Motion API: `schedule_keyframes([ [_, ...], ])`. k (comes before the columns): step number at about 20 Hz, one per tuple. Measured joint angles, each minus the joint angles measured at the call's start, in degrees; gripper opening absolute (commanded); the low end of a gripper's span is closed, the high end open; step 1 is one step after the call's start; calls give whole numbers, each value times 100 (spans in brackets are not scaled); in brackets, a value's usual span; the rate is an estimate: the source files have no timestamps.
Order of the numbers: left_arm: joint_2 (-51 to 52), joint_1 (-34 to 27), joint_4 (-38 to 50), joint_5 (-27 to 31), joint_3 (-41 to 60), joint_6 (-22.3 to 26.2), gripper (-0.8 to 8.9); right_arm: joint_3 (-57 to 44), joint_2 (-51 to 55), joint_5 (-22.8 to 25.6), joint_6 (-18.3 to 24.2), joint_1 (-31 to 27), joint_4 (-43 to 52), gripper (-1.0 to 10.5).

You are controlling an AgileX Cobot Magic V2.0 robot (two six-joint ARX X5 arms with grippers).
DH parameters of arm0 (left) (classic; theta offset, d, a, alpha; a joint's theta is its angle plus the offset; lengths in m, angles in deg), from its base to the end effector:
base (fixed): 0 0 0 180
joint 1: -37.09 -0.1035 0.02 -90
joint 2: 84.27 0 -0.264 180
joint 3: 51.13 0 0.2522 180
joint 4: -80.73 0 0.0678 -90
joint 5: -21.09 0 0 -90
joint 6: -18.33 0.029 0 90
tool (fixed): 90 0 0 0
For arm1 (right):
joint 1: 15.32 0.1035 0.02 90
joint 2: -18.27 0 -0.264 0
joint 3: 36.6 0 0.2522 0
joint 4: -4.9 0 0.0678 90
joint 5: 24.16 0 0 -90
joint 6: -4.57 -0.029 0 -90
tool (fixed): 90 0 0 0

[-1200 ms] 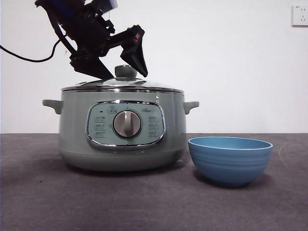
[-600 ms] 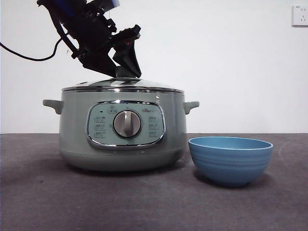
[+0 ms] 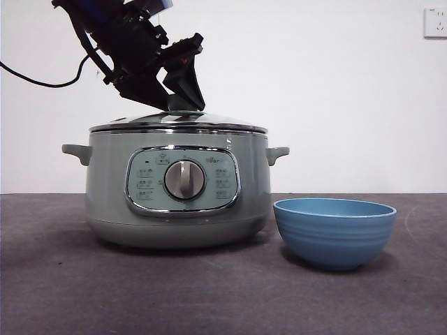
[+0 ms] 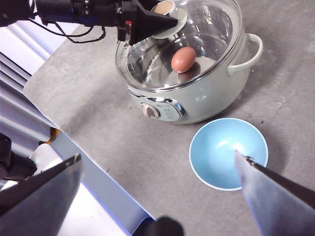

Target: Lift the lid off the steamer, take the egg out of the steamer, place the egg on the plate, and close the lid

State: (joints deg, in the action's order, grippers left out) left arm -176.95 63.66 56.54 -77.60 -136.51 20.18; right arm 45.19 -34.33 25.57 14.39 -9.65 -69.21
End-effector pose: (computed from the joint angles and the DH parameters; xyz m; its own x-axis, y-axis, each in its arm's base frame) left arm 0.3243 -0.1671 0.2848 0.6863 -0.5122 -0.5164 0.5722 0.8185 -0.0514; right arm 0.1409 0.0328 0.3727 0.4738 0.6966 -0.5388 -0.6429 0.6917 0.3290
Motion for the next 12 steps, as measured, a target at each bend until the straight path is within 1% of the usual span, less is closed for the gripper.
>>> schedule_keyframes([
  [3, 247, 0, -48, -13, 7, -35, -8, 0, 0, 0, 0, 0, 0, 540],
  [7, 728, 0, -400, -46, -175, -39, -8, 0, 0, -2, -17, 0, 63, 539],
  [9, 1086, 0, -758, -42, -334, -39, -8, 0, -4, -4, -120, 0, 354, 539],
  [12, 1818, 0, -1322, -26, -562, -39, -8, 0, -94, -2, -413, 61, 833, 539],
])
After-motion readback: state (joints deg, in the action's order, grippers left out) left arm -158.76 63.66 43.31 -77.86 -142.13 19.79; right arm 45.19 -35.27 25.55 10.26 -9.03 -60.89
